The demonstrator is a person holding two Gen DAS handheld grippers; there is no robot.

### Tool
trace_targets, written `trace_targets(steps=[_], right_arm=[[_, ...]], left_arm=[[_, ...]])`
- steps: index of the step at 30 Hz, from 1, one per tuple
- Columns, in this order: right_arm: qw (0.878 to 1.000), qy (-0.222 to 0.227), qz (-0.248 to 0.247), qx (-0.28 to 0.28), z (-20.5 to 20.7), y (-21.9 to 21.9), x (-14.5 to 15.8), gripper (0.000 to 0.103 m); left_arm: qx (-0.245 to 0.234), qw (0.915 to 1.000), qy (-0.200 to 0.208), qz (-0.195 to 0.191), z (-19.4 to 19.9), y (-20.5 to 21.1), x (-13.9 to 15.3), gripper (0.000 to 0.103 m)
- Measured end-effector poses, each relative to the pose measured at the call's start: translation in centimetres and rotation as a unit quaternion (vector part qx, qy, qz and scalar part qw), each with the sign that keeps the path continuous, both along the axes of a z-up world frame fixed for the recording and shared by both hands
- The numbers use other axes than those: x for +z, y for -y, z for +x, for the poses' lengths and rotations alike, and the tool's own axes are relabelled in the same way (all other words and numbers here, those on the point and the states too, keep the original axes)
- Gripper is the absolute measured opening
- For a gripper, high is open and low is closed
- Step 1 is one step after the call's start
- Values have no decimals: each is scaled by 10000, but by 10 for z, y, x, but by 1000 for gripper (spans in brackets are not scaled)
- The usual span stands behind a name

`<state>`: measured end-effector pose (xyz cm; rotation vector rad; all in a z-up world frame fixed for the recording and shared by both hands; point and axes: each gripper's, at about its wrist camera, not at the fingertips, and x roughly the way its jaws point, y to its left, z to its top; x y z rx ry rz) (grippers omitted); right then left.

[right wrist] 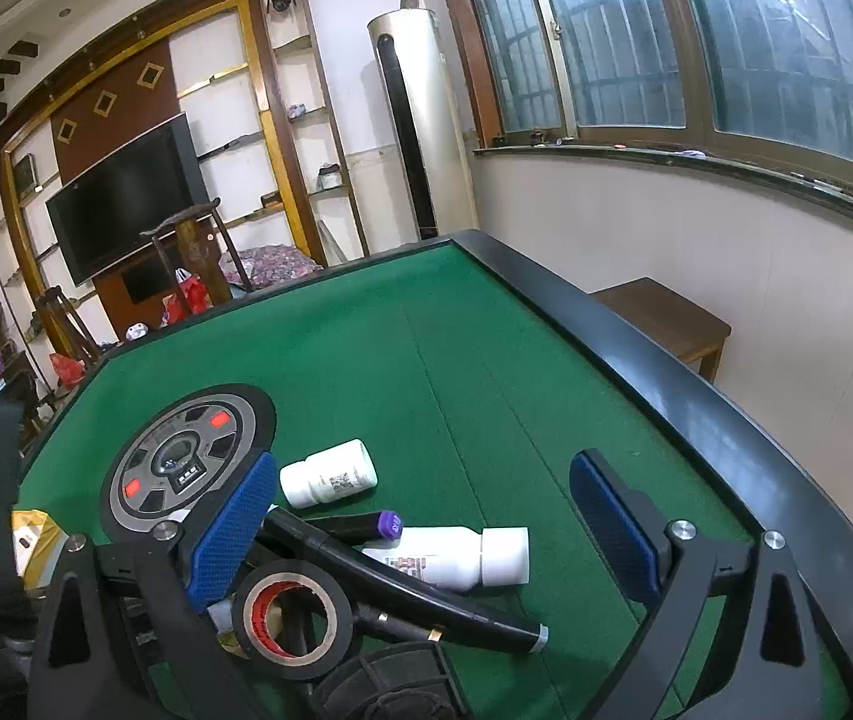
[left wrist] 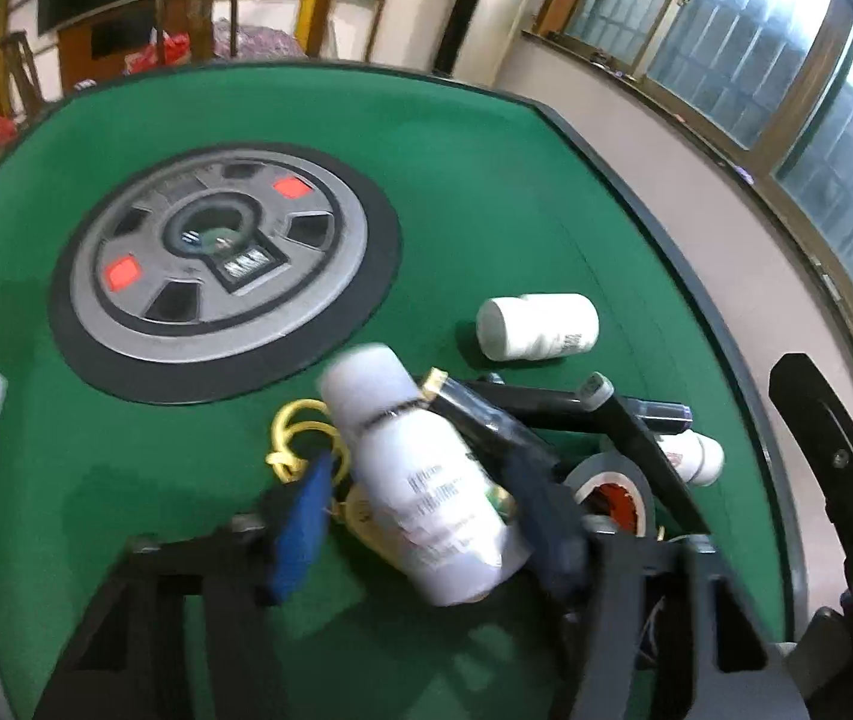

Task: Organize rigid objects
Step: 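Grasp another white round jar from the pile with the left tool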

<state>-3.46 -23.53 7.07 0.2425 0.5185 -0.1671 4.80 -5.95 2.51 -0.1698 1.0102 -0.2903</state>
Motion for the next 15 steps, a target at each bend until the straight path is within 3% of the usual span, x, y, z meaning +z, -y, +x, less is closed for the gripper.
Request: trace_targets(steps=[9, 15], right_arm=[[9999, -71, -127, -78, 4, -2, -4, 98], [9995, -184, -223, -121, 8, -3, -7, 98]], left_arm=[[28, 9987, 175, -472, -27, -33, 15, 38], [-22, 9964, 671, -517, -75, -69, 45, 35]])
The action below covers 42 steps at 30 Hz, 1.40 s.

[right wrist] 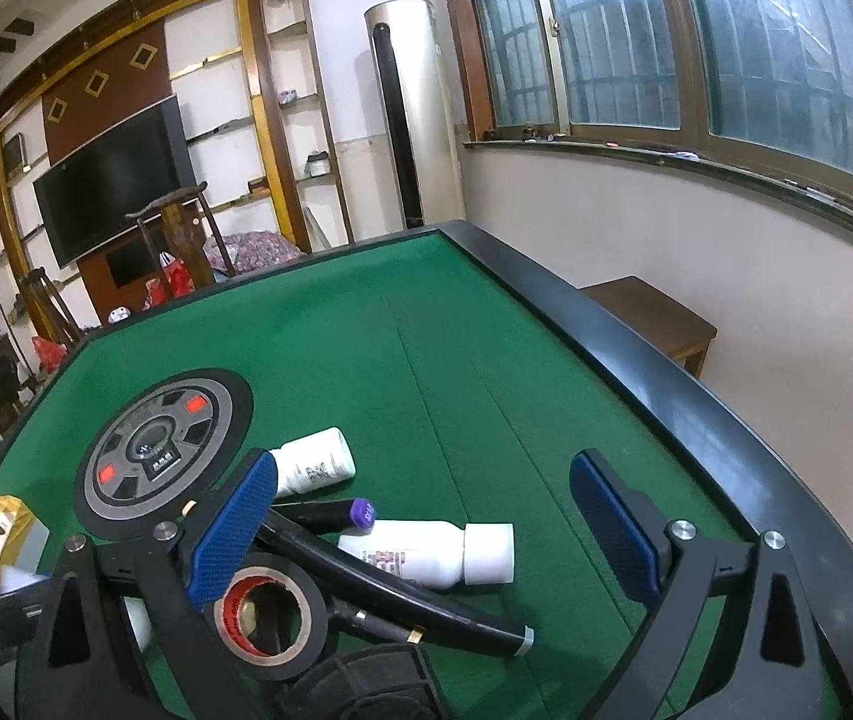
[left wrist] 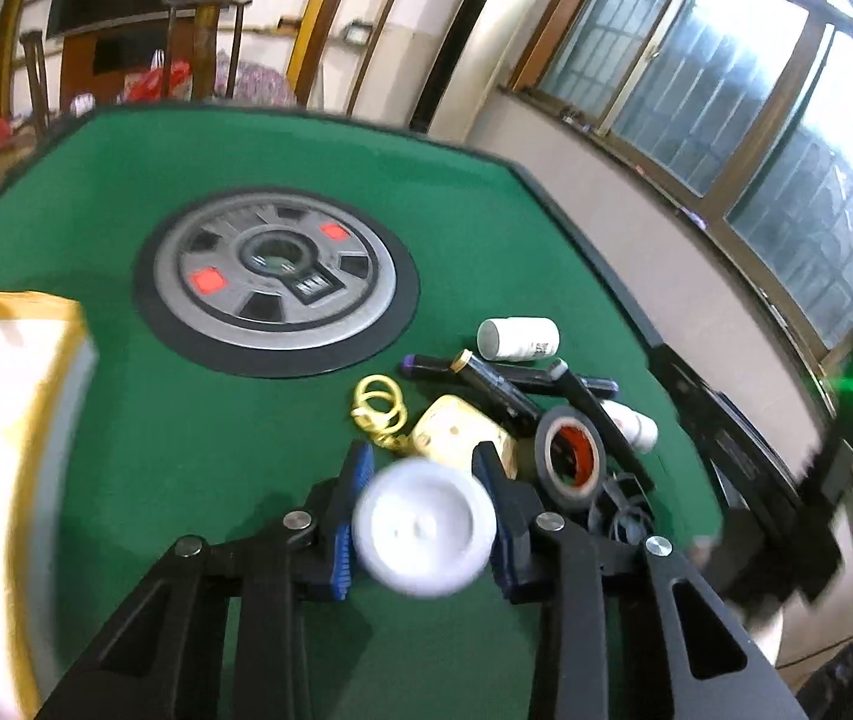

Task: Organize rigid objects
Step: 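Grasp another white round jar from the pile with the left tool, then carry the jar toward the tray with the left tool while the right tool grasps the black tape roll, then lower the jar into the tray and open the left tool while the right tool carries the tape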

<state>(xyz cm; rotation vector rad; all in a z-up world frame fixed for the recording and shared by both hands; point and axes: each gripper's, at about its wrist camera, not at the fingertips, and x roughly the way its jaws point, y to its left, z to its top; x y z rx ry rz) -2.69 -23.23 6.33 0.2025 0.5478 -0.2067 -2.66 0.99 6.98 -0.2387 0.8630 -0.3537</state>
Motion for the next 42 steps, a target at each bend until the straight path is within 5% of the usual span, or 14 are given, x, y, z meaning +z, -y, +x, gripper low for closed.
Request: trace_targets(steps=[4, 10, 14, 17, 22, 26, 27, 28, 36, 42], right_arm=[[10000, -39, 5, -41, 1, 1, -2, 98], [9995, 58, 303, 49, -6, 4, 3, 98], [9946, -384, 308, 909, -10, -21, 2, 98], [9836, -876, -170, 1565, -7, -58, -7, 98], [9686, -1235, -1096, 1859, 0, -99, -24, 96], [9616, -1344, -1418, 1927, 6, -109, -33, 60], [9603, -1392, -1401, 1970, 7, -109, -32, 31], [9589, -1497, -1173, 2104, 9, -107, -33, 16], [9650, -1281, -320, 2266, -10, -96, -8, 13], [9560, -1019, 23, 2750, -30, -126, 24, 13]], left_arm=[[83, 9993, 252, 245, -33, -23, 6, 35], [103, 9997, -123, 157, -44, -54, -17, 36], [233, 9996, -152, 92, -42, -62, -24, 36], [226, 9997, -120, 15, -39, -63, -27, 35], [209, 9997, -111, -117, -43, -72, -28, 35], [283, 9992, -45, -270, -49, -86, -18, 36], [290, 9991, -31, -306, -50, -89, -17, 36], [306, 9989, 1, -362, -53, -92, -13, 36], [442, 9958, 130, -792, -80, -140, 7, 36], [916, 9909, 93, -979, -89, -196, 16, 36]])
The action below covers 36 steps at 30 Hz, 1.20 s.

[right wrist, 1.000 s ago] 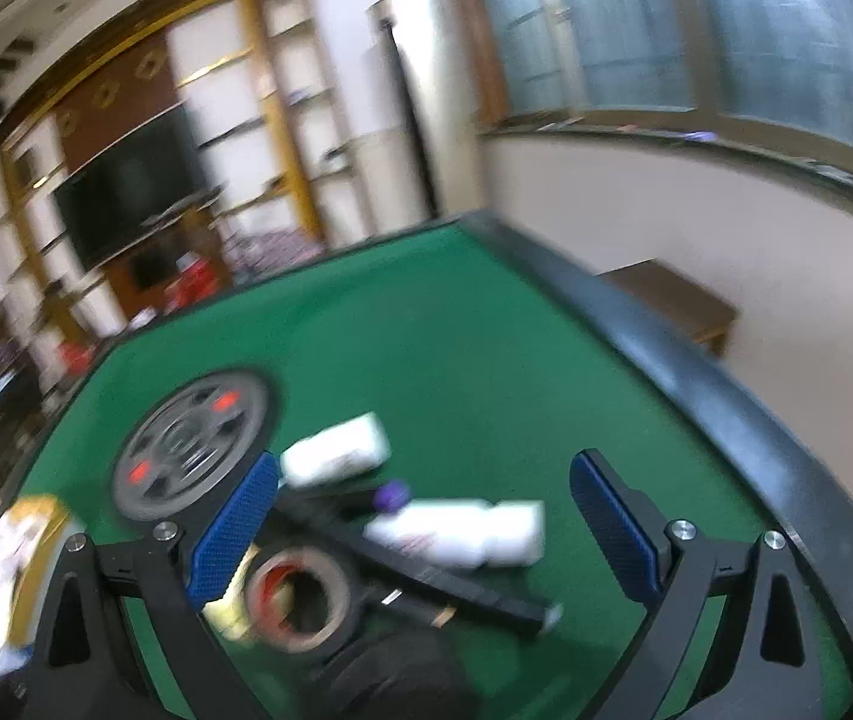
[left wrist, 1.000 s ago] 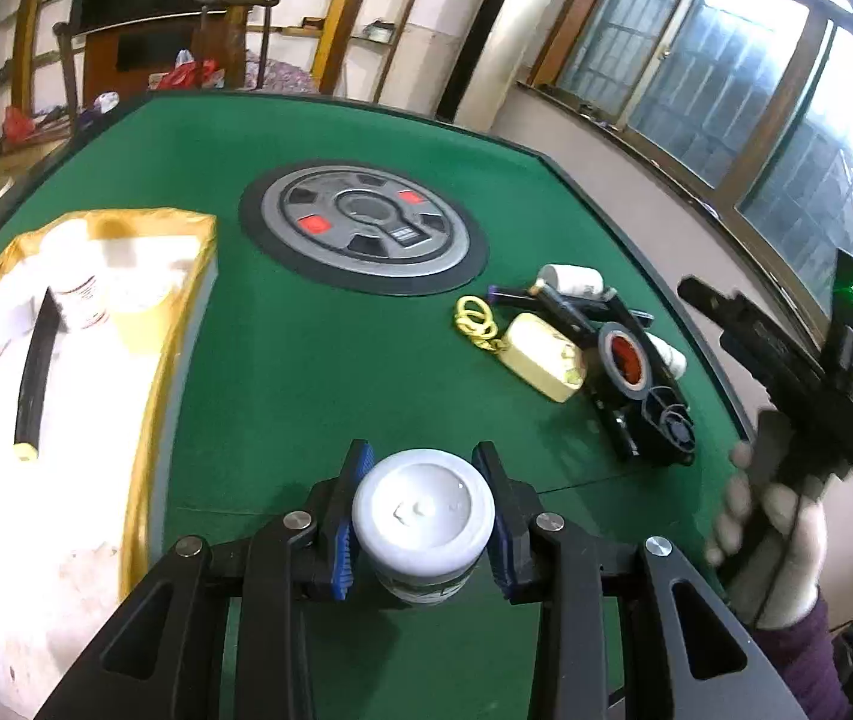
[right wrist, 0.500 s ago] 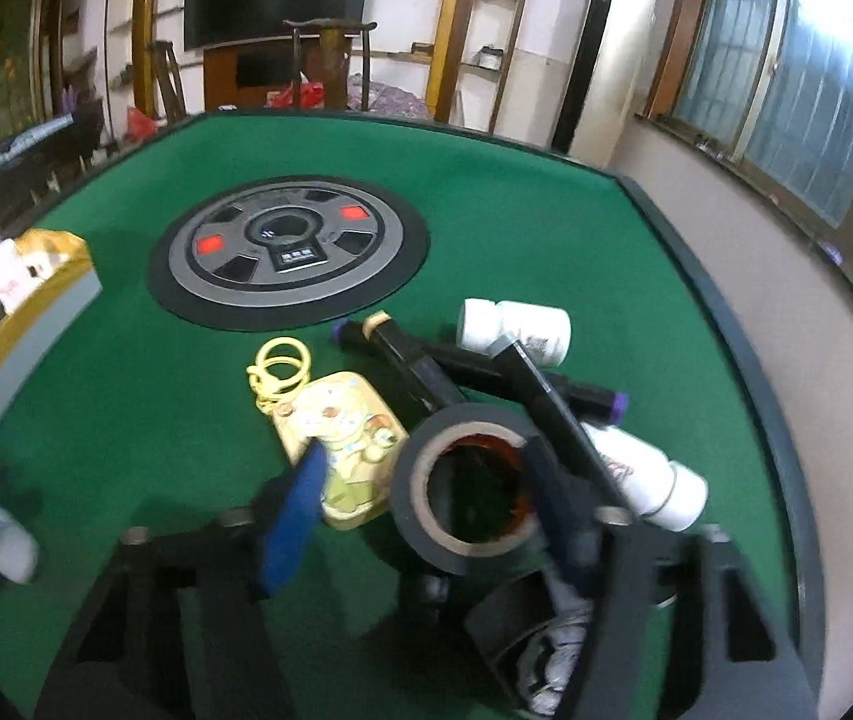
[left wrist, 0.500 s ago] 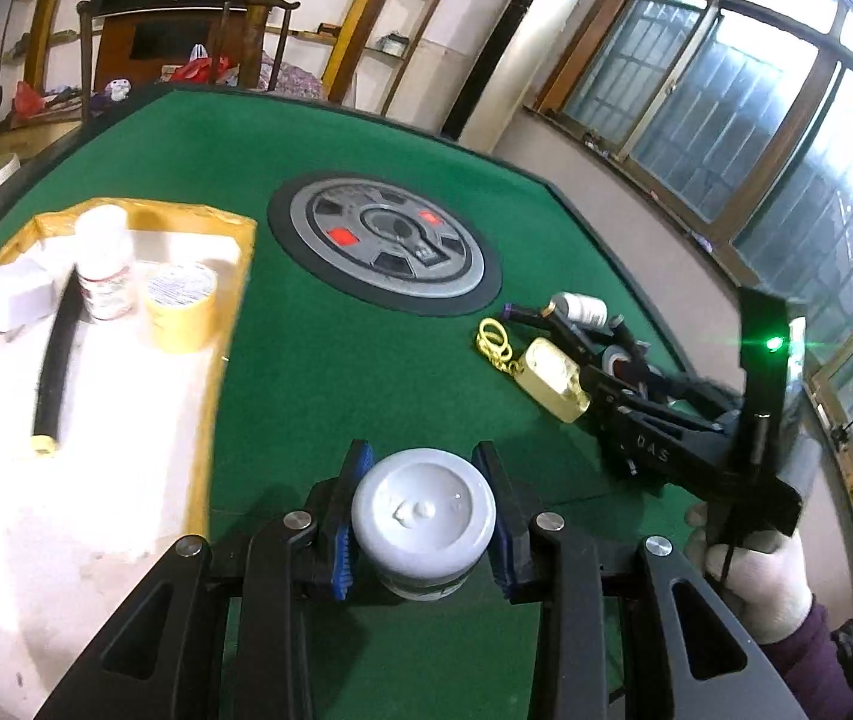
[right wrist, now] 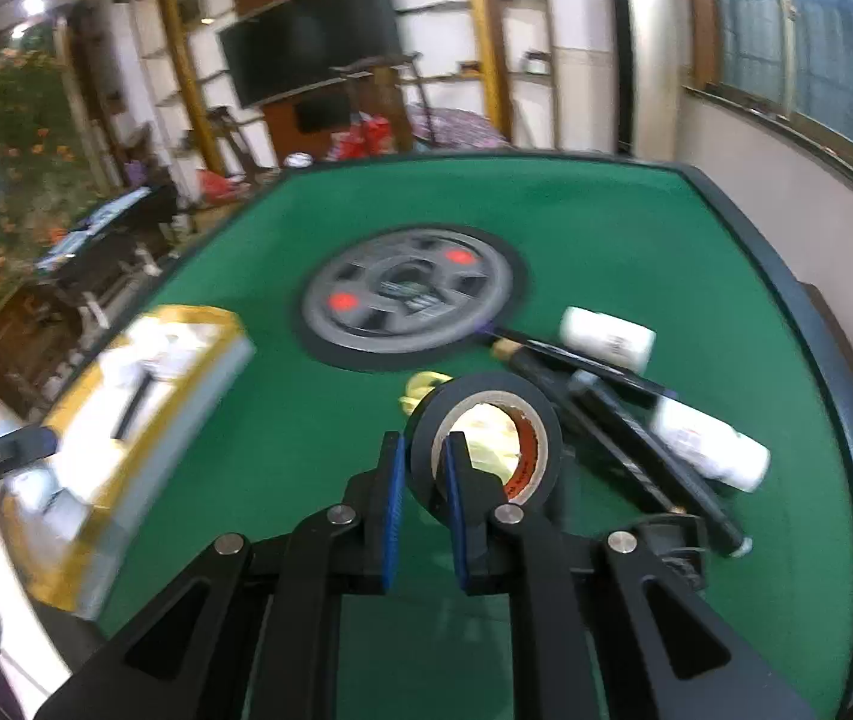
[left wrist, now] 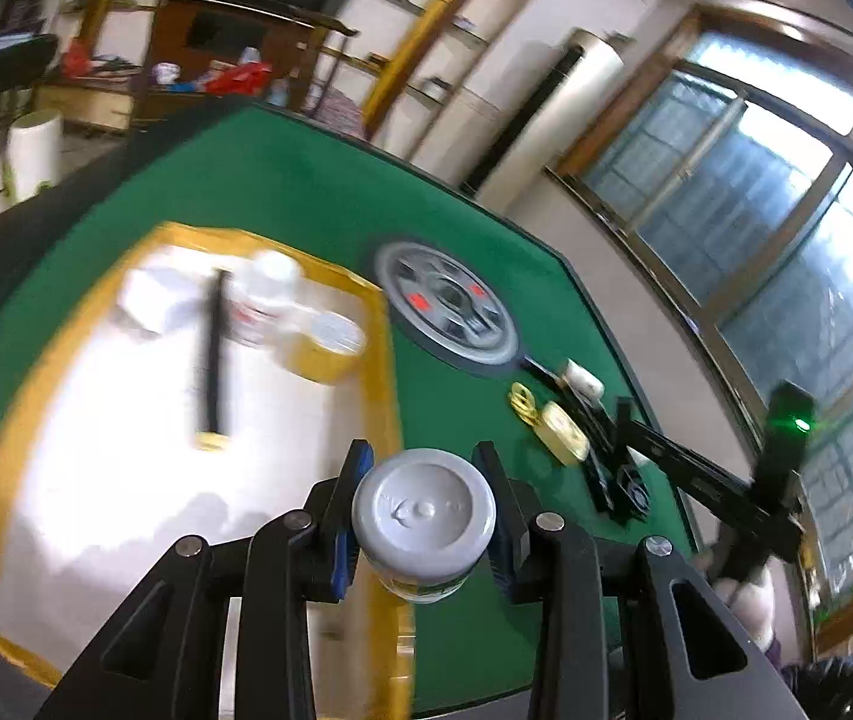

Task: Organize rigid objects
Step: 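Lower the jar into the tray and open the left tool while the right tool carries the tape, then lower the black tape roll into the tray and open the right tool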

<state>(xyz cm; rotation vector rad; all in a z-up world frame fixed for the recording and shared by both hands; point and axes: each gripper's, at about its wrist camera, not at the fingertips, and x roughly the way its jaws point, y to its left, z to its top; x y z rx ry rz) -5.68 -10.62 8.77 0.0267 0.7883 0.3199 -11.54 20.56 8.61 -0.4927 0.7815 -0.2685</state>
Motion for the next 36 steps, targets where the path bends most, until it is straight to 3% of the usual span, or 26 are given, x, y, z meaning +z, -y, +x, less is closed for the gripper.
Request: trace_targets(steps=[9, 15, 17, 22, 26, 28, 29, 30, 33, 36], right_arm=[[9921, -123, 395, 1188, -6, -105, 21, 13], [9830, -253, 230, 1806, -12, -177, 12, 13], [9805, -297, 161, 1935, -13, -193, 9, 13], [9790, -406, 28, 1997, -12, -209, -1, 13], [9793, -407, -67, 1981, -10, -213, -2, 13], [9793, -394, -176, 1976, -9, -217, -2, 13], [9789, -408, -206, 1990, -9, -220, -2, 13], [9784, -411, -238, 2012, -8, -222, -3, 13], [9771, -331, -412, 2062, -7, -232, -3, 13], [9749, -301, -553, 2134, -4, -246, -4, 13]], left_arm=[[132, 9956, -713, 596, 28, -32, -14, 36], [-39, 9891, -1400, 449, 68, -48, -49, 36], [-64, 9888, -1457, 320, 78, -50, -56, 36], [-43, 9843, -1735, 315, 102, -46, -75, 37], [55, 9850, -1704, 266, 111, -48, -77, 39], [165, 9844, -1745, 131, 109, -54, -77, 51], [256, 9852, -1696, 29, 104, -60, -74, 67], [322, 9863, -1615, -19, 99, -66, -70, 71], [496, 9911, -1236, 17, 78, -81, -51, 74], [811, 9918, -931, 332, 57, -94, -35, 80]])
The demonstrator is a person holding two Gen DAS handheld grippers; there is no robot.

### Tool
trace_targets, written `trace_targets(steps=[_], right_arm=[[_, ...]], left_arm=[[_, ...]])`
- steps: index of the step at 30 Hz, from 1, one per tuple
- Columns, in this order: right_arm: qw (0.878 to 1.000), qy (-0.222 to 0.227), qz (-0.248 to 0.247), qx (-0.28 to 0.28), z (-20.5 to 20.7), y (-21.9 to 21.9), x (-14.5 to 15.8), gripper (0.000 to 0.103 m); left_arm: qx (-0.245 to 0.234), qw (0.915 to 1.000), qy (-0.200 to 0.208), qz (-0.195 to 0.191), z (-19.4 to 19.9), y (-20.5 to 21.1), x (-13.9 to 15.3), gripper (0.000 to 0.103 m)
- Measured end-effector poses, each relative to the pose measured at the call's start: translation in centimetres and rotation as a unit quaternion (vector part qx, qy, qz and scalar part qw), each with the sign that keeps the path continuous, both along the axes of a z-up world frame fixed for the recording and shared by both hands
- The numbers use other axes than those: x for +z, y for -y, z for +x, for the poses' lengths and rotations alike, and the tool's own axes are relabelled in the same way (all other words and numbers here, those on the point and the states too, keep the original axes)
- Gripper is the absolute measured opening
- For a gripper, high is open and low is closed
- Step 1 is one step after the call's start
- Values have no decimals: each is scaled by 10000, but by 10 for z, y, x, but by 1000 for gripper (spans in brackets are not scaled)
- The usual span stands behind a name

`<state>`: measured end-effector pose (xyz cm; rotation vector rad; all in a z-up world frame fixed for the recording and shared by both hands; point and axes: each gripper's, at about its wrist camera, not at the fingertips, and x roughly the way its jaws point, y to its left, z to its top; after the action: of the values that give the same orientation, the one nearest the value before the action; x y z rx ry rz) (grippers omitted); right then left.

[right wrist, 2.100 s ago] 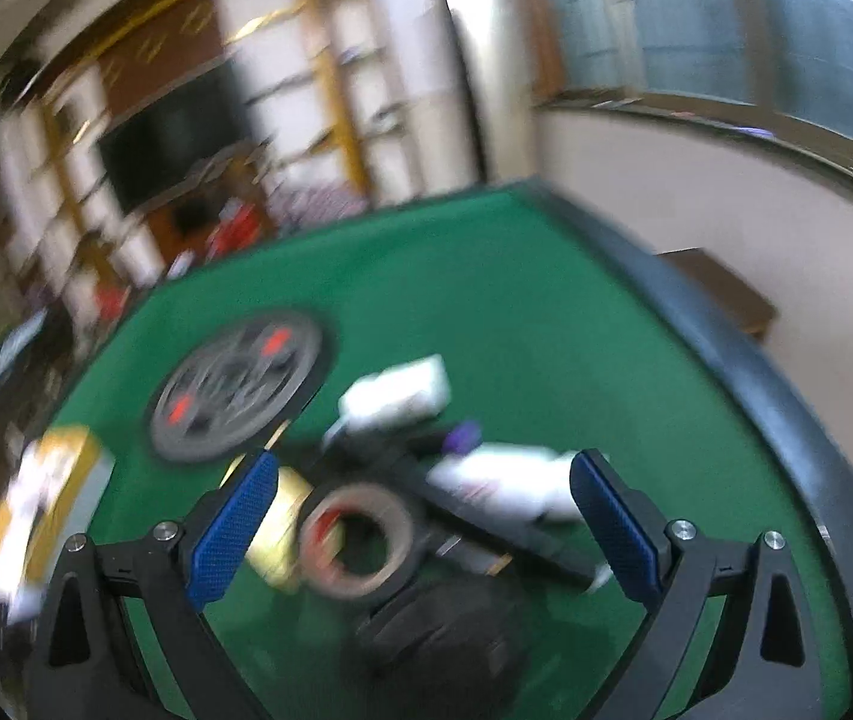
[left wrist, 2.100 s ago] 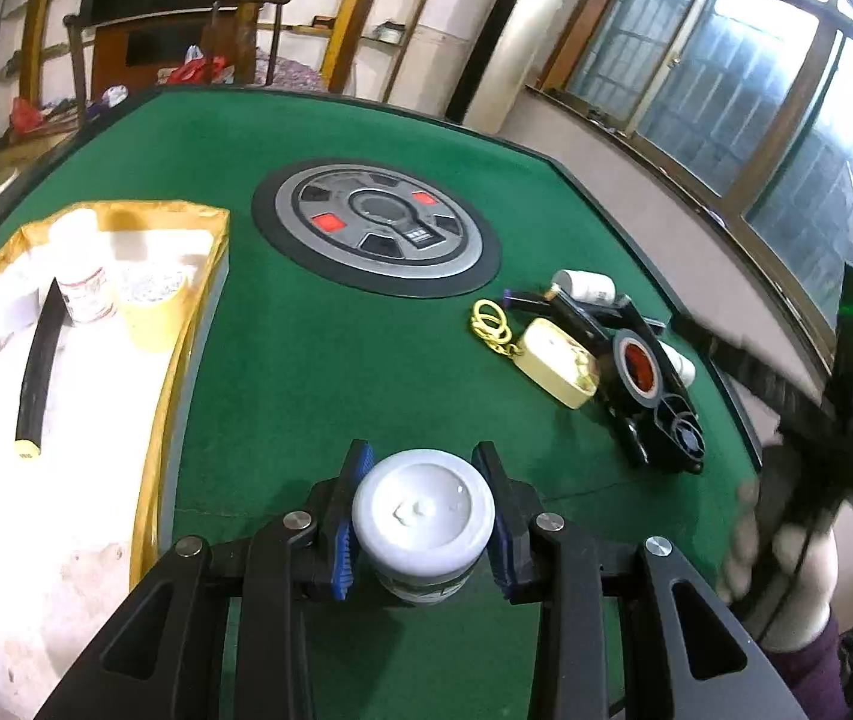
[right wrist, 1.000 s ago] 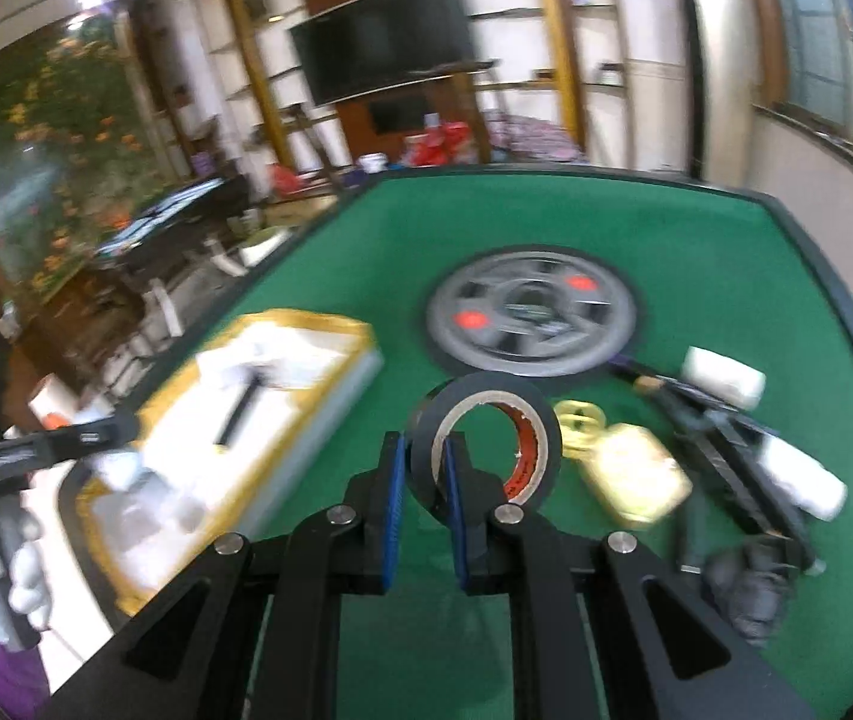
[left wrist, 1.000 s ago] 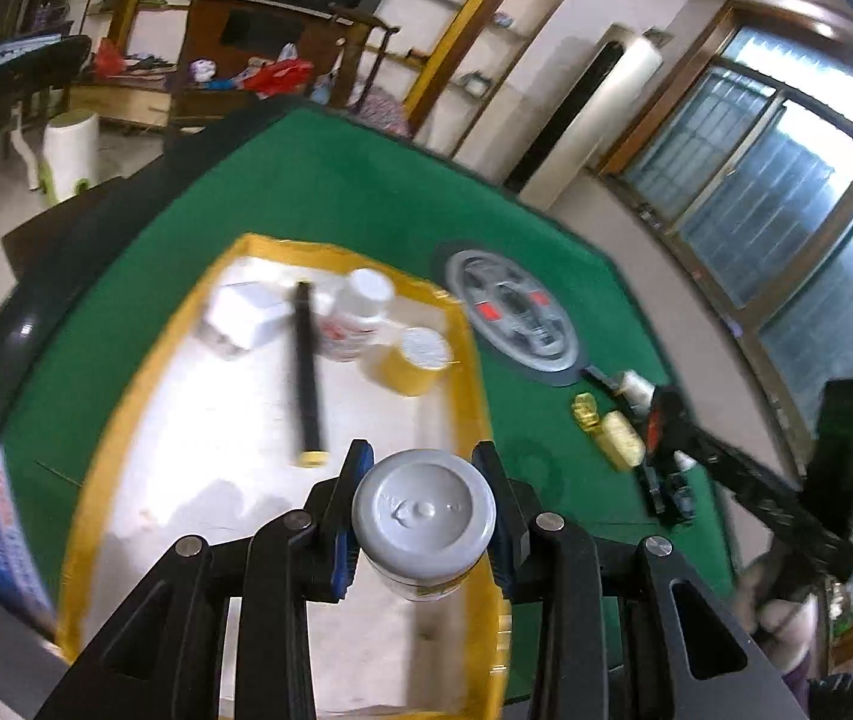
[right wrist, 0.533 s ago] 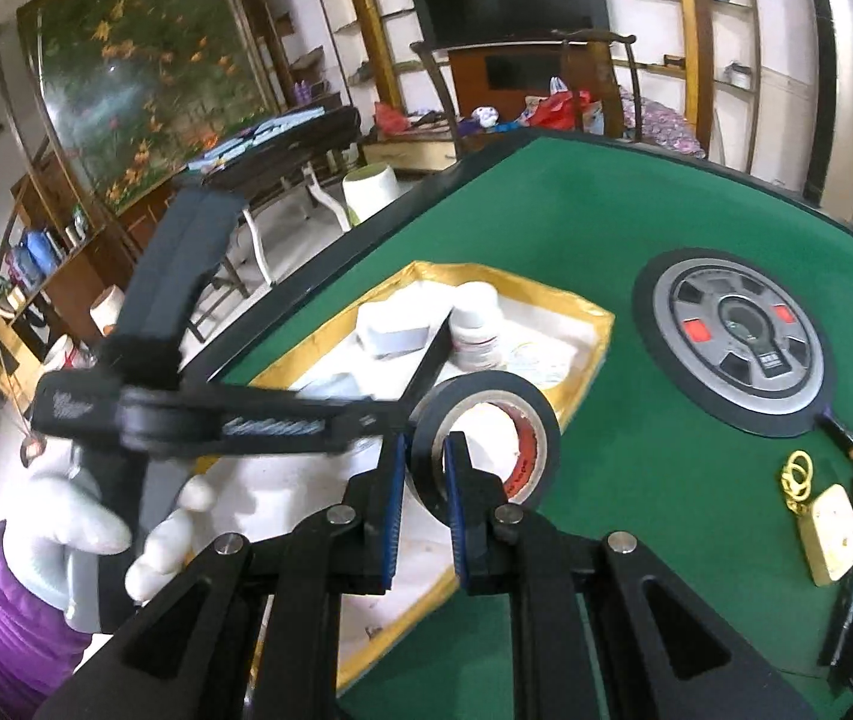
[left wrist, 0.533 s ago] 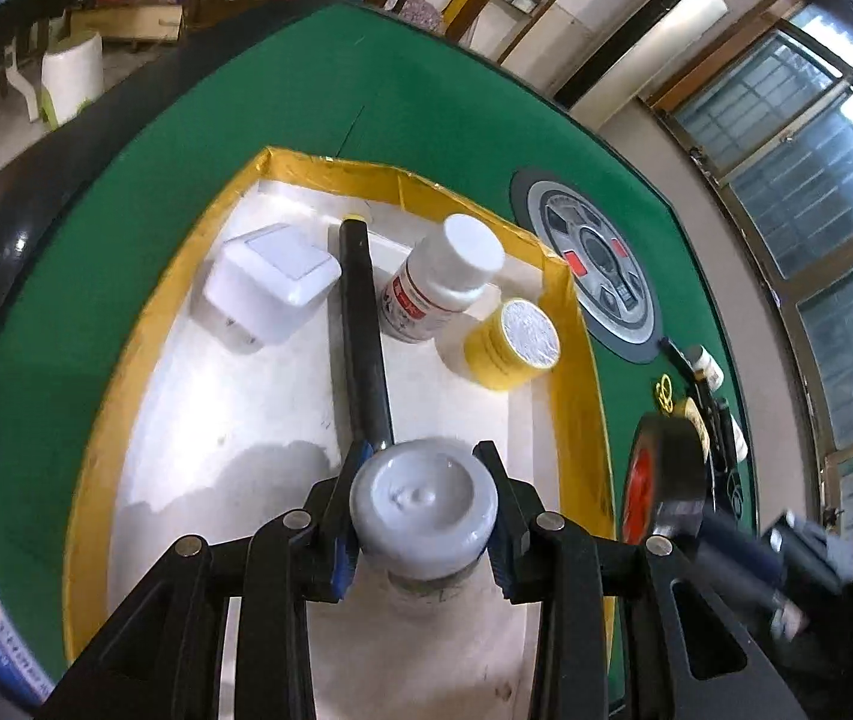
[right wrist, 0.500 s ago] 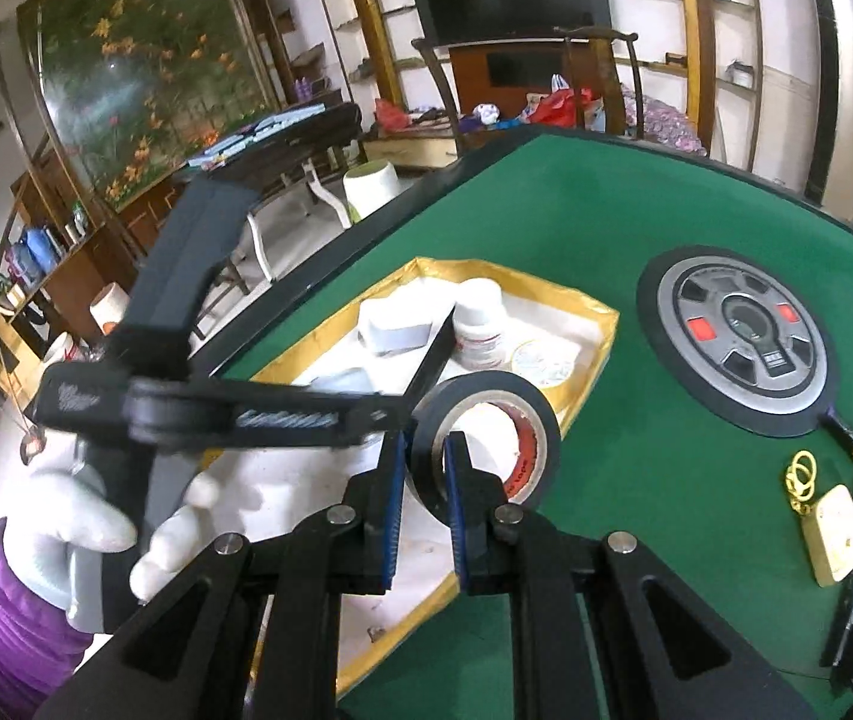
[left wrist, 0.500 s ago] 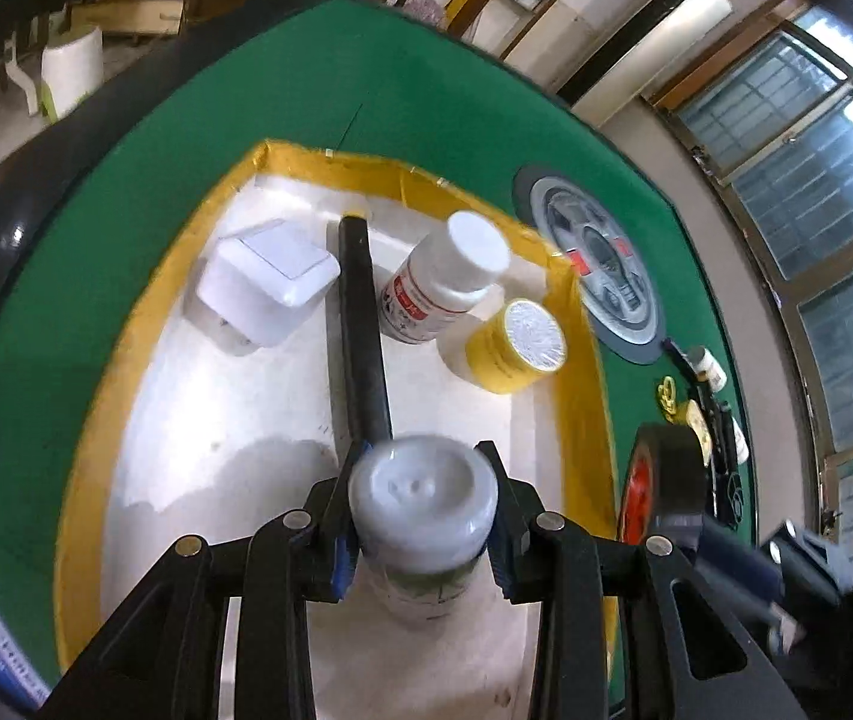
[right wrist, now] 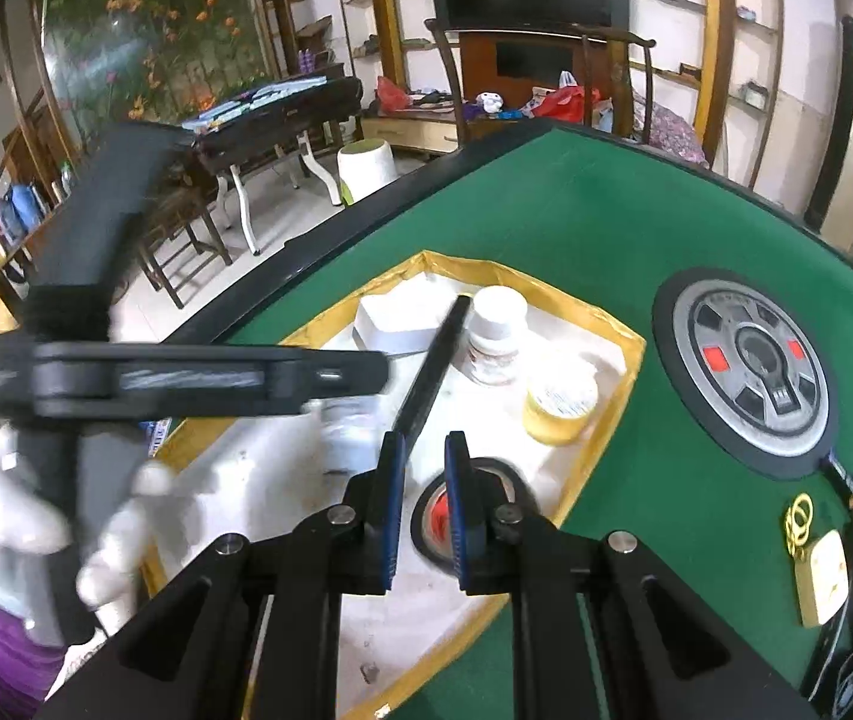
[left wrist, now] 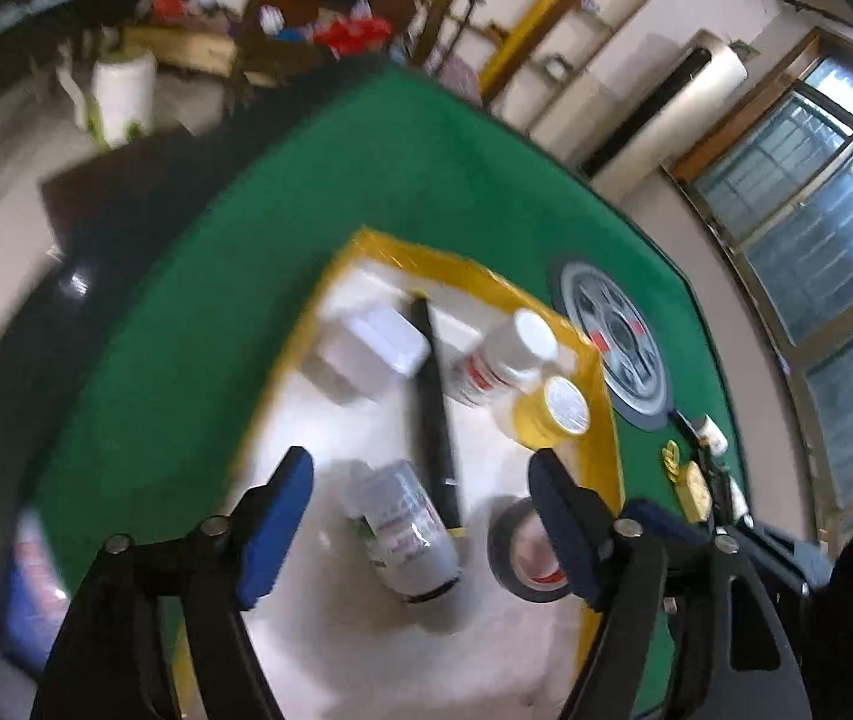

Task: Organize rigid objects
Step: 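Lower the black tape roll into the tray and open the right tool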

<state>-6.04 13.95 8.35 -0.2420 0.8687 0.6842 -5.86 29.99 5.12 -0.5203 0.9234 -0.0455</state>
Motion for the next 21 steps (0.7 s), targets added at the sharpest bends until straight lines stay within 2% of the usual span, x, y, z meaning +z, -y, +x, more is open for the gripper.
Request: trace_targets(steps=[2, 7, 8, 10, 11, 12, 14, 19, 21], right_arm=[[9999, 60, -109, 42, 2, -9, -2, 13], [10000, -46, -19, -23, 8, -12, -4, 13], [9998, -197, 18, 13, 9, -12, -5, 15], [9974, -685, 124, 181, 7, -13, -10, 24], [9946, -984, 188, 271, 4, -13, -15, 35], [9908, -1278, 247, 365, 1, -14, -21, 37], [9868, -1528, 224, 493, -4, -18, -29, 37], [9838, -1727, -88, 469, 4, -28, -49, 38], [9809, -1901, 145, 396, 16, -27, -54, 38]], left_arm=[[126, 9998, 106, 139, -11, -7, 5, 80], [313, 9992, 241, 95, -34, -25, 7, 80], [358, 9989, 284, 73, -39, -28, 7, 80], [414, 9985, 348, 23, -43, -30, 7, 80], [450, 9982, 390, -14, -46, -33, 8, 80], [485, 9979, 427, -46, -49, -36, 8, 80], [548, 9973, 486, -91, -53, -40, 10, 80], [530, 9973, 486, -132, -56, -38, 10, 80], [533, 9972, 510, -135, -58, -37, 13, 80]])
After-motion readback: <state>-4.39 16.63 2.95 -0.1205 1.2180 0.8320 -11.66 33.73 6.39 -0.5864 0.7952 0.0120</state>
